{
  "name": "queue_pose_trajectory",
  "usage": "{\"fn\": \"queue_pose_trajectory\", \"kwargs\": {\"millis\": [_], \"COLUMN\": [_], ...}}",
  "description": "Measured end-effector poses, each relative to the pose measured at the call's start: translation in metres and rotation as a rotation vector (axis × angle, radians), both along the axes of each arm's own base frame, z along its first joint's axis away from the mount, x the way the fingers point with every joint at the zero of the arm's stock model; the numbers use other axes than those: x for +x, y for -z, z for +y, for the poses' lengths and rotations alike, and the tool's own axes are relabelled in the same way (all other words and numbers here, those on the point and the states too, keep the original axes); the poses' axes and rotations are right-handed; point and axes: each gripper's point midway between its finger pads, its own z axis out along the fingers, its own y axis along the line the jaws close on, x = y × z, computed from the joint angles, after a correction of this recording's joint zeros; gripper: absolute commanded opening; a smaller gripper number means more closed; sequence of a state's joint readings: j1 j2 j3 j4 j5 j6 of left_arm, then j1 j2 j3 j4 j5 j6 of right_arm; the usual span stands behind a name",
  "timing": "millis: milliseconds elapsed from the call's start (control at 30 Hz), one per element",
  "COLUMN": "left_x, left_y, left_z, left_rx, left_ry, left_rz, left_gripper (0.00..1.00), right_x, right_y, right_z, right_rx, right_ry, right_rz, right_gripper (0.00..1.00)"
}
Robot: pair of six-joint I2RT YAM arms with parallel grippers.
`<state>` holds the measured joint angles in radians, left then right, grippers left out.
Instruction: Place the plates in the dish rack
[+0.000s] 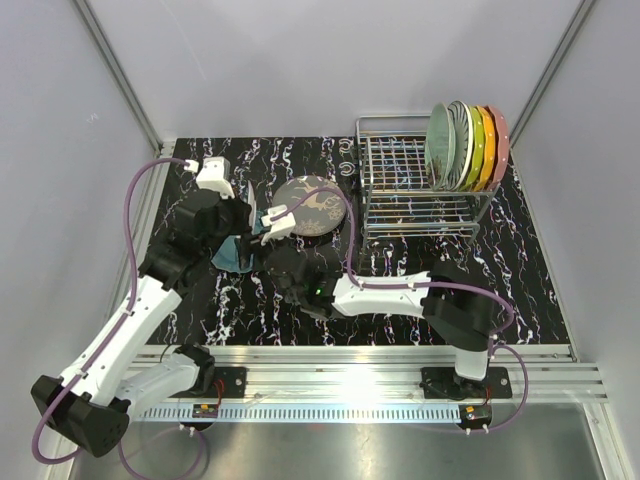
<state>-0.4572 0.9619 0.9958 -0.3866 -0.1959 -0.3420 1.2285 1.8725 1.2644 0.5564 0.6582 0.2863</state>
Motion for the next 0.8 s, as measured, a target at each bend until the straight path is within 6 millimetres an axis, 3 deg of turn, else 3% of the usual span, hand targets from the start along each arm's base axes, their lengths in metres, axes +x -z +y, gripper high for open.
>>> {"fn": "queue_pose_trajectory", "kwargs": {"millis": [300, 533, 800], "left_x": [0.0012, 0.0013, 0.0027], "left_y": [0.0029, -0.0024, -0.0023], "left_z": [0.0003, 0.0047, 0.0077], "left_rx": [-0.019, -0.042, -0.05], "left_ry": [-0.016, -0.051, -0.069], "left_rz": [0.003, -0.011, -0.009], "left_gripper": [0.0, 0.0, 0.0], "right_x": [0.0034, 0.0049, 0.0083], "right_y": [0.0058, 0.0047, 0.006], "right_z": [-0.0015, -0.0025, -0.0071], "right_rx": [-0.004, 0.007, -0.022], "right_ry": [0.046, 0.051, 0.066], "right_rz": [-0.016, -0.03, -0.051], "right_gripper": [0.5, 0.23, 0.1]}}
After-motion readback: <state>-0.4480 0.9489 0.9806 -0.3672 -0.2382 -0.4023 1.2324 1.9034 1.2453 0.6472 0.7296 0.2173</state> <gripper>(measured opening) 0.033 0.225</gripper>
